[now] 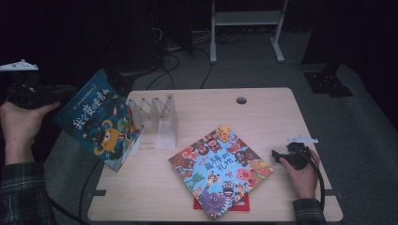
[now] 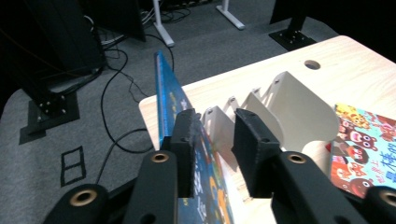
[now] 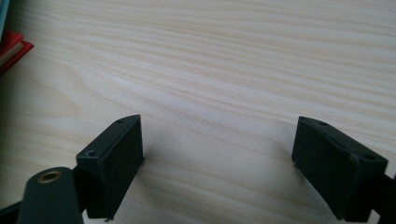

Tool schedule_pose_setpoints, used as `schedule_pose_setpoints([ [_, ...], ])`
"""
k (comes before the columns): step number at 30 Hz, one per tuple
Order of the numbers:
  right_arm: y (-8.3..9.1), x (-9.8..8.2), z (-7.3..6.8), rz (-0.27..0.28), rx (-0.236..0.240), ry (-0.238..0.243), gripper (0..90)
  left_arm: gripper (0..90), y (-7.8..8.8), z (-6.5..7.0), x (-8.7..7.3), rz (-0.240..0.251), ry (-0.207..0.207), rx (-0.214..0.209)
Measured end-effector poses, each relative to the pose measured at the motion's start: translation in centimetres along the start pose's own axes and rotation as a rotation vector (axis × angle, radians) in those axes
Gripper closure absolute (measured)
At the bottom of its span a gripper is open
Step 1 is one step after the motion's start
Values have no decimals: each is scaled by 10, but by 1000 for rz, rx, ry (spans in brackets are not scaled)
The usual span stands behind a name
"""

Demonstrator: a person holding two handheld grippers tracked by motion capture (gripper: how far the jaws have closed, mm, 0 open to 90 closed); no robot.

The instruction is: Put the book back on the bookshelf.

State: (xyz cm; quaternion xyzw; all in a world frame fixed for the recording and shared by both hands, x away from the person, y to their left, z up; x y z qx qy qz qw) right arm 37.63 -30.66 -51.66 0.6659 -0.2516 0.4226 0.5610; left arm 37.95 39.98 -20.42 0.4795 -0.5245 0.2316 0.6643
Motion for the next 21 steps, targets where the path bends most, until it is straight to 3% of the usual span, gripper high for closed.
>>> schedule_pose_setpoints([
  [1,0,0,0,0,0,0,155,783,-1,3,0,-9,-7,-15],
  [4,0,0,0,0,0,0,155,836,-7,17,0,-54,-27,-64],
  [7,0,0,0,0,0,1,155,892,-11,26,0,-66,-32,-92],
  [13,0,0,0,0,0,0,155,898,-21,44,-7,-94,-42,-146],
  [21,0,0,0,0,0,0,155,887,-38,66,-23,-122,-69,-180],
])
Point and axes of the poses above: each handheld gripper's, and its own axes: y roughly backward along the jaws, x roughly out of its top, z roughly to its right, the point moved 2 cm from there along -y, roughly forward along the jaws, and after that the axes turned 10 degrees about z, right-handed, at the moved point
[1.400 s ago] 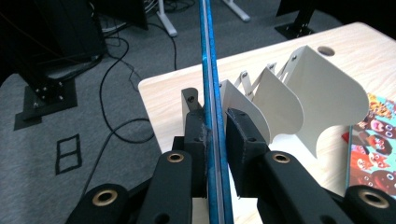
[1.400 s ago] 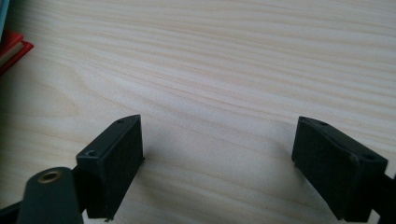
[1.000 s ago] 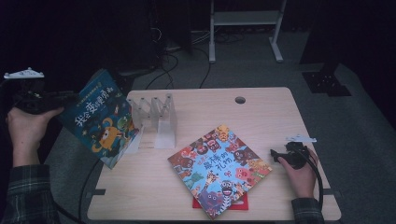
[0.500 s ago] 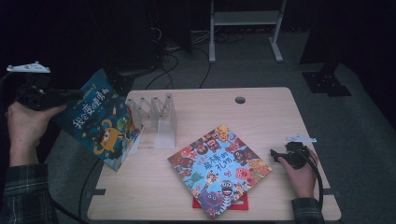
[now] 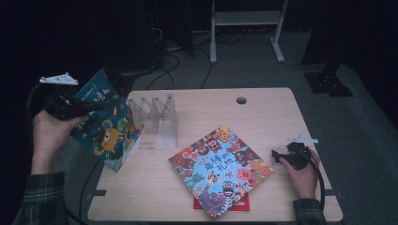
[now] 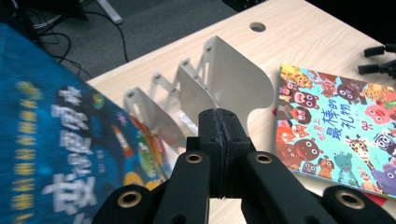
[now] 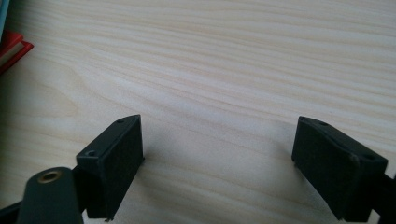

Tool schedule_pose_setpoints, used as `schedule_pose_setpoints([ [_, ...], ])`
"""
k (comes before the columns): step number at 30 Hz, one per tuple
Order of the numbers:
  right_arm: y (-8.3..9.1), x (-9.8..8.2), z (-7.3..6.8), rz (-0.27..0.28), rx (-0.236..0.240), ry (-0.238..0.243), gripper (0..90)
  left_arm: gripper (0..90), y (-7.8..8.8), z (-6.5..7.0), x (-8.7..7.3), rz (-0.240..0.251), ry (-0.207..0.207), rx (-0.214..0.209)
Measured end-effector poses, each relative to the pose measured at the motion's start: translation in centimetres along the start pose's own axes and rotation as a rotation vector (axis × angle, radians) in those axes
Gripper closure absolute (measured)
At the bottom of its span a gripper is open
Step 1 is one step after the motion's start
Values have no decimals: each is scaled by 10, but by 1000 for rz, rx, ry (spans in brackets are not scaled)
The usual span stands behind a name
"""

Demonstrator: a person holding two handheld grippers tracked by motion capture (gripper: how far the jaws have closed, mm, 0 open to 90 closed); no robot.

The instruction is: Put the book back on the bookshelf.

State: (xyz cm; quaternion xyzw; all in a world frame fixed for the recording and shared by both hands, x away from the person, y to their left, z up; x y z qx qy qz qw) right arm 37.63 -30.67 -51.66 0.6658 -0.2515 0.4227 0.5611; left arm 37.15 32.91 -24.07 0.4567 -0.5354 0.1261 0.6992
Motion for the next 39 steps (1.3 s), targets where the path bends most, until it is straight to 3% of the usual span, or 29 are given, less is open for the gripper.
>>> schedule_pose_setpoints([
  [10,0,0,0,0,0,0,155,809,-30,26,-22,-21,-37,-42],
  [15,0,0,0,0,0,0,155,696,-47,40,-38,-32,-57,-65],
  [20,0,0,0,-1,1,0,154,506,-69,54,-57,-30,-86,-93],
  [23,0,0,0,-1,2,1,154,428,-87,63,-72,-36,-91,-135],
  [32,1,0,0,-1,4,1,155,323,-119,78,-102,-39,-121,-215],
  [39,1,-1,-2,-7,0,-3,130,182,-149,90,-125,-88,-117,-264],
])
Point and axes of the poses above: each handheld gripper's, and its own axes: y roughly backward along the jaws, x roughly out of its top, z roughly to its right, the point moved 2 cm from there along -y, roughly forward along the jaws, and after that the axes turned 10 degrees about z, right-handed, at the moved point
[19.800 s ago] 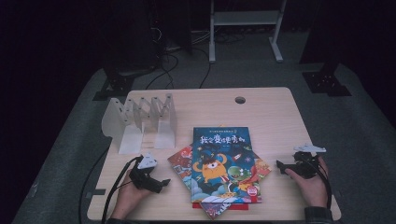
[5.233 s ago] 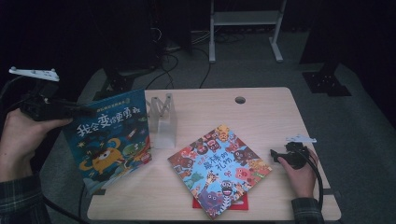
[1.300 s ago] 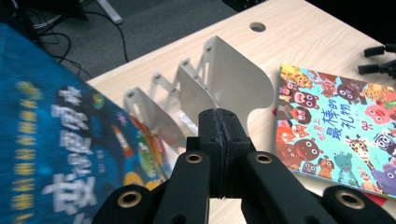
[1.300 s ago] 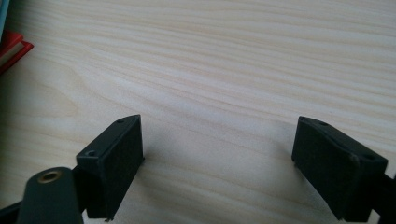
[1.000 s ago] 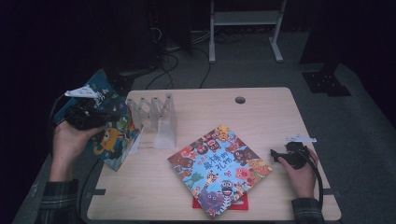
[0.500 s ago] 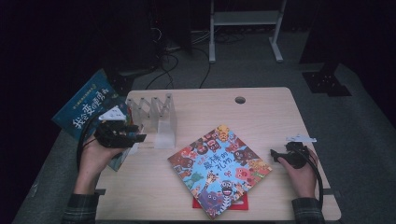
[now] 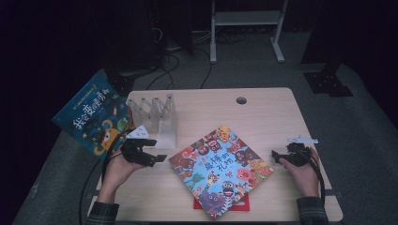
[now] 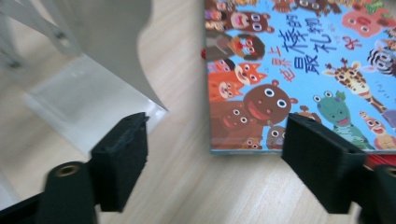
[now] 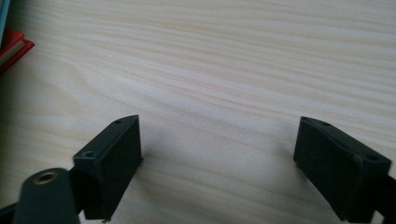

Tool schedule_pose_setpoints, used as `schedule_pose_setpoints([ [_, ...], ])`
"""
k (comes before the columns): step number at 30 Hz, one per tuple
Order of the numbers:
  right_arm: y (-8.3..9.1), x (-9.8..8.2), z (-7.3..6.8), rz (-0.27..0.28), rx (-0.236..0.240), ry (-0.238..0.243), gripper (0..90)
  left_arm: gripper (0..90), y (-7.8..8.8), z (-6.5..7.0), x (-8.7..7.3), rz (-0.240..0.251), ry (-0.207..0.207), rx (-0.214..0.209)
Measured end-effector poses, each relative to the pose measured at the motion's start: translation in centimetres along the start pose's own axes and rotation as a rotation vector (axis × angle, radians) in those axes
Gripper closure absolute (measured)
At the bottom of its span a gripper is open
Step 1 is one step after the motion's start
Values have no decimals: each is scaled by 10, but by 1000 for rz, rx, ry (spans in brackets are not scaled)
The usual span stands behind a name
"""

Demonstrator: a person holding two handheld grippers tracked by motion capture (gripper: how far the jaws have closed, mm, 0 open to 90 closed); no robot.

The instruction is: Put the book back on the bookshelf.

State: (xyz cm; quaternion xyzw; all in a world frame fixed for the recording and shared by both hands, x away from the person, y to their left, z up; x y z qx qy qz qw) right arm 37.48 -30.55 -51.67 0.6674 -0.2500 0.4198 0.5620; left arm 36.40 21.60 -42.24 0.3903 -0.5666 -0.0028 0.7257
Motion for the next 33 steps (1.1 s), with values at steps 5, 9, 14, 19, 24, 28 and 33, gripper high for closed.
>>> schedule_pose_setpoints([
  [5,2,-1,-2,3,7,4,185,130,-19,4,-10,-17,13,-38],
  [9,8,0,-6,2,37,20,353,69,-33,8,-17,-54,1,-67],
  [14,24,2,-11,7,79,32,406,36,-46,11,-24,-73,7,-93],
  [19,44,2,-21,22,131,37,404,36,-54,15,-25,-80,5,-122],
  [24,59,0,-35,26,202,33,399,37,-63,20,-25,-98,8,-146],
  [28,63,-1,-50,25,272,49,388,46,-66,23,-24,-101,13,-149],
  [33,54,2,-62,12,330,62,389,47,-66,25,-24,-103,23,-133],
])
Point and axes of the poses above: each handheld gripper's, and its own axes: y roughly backward along the jaws, x roughly out of its top, z roughly to its right, the point moved 2 cm from there along -y, roughly forward along the jaws, and after that the axes turned 10 degrees about z, right-handed, at the moved point
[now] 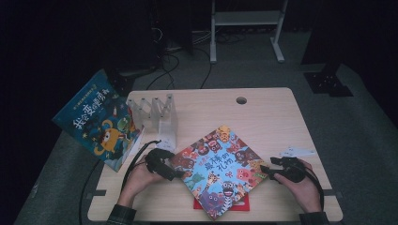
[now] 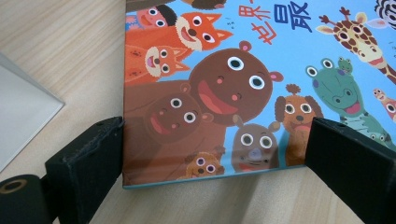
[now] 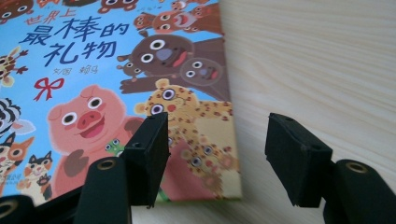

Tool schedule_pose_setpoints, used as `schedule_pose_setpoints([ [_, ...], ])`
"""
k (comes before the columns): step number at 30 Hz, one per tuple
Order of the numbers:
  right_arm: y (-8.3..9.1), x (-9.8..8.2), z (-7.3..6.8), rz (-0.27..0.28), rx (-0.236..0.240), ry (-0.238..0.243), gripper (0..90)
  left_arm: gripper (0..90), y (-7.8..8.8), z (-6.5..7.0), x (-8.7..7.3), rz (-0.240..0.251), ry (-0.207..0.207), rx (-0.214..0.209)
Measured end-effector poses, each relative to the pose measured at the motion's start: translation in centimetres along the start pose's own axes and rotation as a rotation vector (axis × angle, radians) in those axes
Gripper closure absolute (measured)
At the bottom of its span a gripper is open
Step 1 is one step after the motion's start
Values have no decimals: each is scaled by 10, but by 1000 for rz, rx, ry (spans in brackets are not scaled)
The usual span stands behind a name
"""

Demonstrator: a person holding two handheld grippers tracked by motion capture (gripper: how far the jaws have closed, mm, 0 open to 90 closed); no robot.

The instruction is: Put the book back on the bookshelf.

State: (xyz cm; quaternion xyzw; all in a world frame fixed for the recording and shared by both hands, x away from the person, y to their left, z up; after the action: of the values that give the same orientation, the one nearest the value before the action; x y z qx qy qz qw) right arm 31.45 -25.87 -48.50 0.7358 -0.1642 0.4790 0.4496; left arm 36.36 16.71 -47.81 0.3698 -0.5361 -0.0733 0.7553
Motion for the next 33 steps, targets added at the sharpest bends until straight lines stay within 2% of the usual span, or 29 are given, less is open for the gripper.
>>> schedule_pose_setpoints([
  [3,-8,0,-2,-12,29,-12,405,49,1,0,-2,9,10,5],
  [6,-12,0,-4,-6,60,-19,408,60,3,3,-4,3,20,-11],
  [15,-20,4,-3,7,58,-31,421,62,8,10,-13,-5,38,-40],
  [26,-46,17,-11,17,99,-2,426,53,18,10,-24,16,77,-55],
  [33,-60,26,-15,12,109,16,431,54,18,11,-24,19,83,-53],
])
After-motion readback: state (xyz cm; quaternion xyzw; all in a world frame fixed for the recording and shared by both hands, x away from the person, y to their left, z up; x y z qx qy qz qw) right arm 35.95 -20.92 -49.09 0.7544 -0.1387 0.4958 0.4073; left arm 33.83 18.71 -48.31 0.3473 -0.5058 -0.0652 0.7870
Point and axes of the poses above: each handheld gripper's, and its own axes: y roughly backward along the jaws, x roughly out of its top, z roughly to its right, the point moved 2 cm from there along -y, roughly forward along the jaws, and after that the axes turned 10 degrees about z, right-handed, at the moved point
